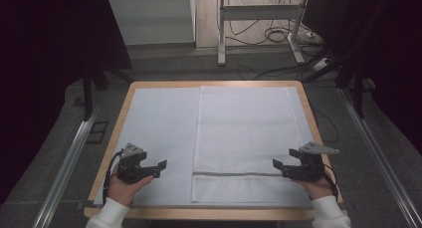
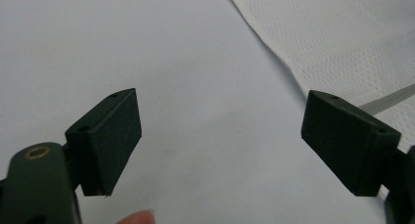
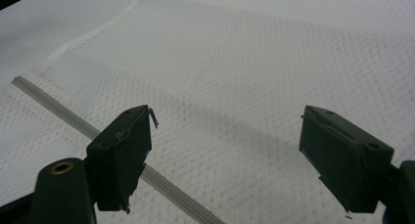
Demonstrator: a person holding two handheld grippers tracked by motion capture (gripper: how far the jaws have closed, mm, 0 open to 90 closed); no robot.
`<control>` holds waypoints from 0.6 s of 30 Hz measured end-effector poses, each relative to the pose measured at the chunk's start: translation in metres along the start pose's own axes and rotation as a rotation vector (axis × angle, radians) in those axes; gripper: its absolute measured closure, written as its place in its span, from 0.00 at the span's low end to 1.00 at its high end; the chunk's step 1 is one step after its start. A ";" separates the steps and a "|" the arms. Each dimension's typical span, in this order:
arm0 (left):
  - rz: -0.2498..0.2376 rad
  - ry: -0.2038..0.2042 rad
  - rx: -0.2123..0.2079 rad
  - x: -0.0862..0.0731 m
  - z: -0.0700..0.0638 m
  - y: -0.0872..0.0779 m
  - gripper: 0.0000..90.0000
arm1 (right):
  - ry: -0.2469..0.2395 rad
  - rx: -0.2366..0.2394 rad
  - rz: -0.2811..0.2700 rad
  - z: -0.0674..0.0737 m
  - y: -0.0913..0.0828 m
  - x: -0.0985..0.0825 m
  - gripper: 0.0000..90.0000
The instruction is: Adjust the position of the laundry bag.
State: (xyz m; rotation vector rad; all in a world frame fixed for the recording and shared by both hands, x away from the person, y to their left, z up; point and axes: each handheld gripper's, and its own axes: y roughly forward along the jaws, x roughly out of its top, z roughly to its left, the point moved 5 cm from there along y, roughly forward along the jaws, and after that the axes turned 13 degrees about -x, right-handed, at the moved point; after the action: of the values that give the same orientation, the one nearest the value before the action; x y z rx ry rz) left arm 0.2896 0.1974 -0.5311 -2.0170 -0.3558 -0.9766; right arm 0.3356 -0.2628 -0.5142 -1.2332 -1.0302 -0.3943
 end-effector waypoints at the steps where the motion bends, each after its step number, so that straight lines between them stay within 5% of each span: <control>1: 0.005 0.001 0.009 -0.001 0.001 0.000 0.17 | -0.003 0.000 0.000 0.001 0.001 0.001 0.21; 18: 0.045 -0.023 -0.024 0.003 -0.007 0.008 0.23 | 0.016 0.003 0.013 -0.001 0.002 0.002 0.21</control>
State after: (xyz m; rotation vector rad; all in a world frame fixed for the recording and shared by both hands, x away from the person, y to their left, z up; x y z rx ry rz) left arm 0.2922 0.1864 -0.5314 -2.0502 -0.3113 -0.9351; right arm 0.3387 -0.2626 -0.5142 -1.2318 -1.0084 -0.3918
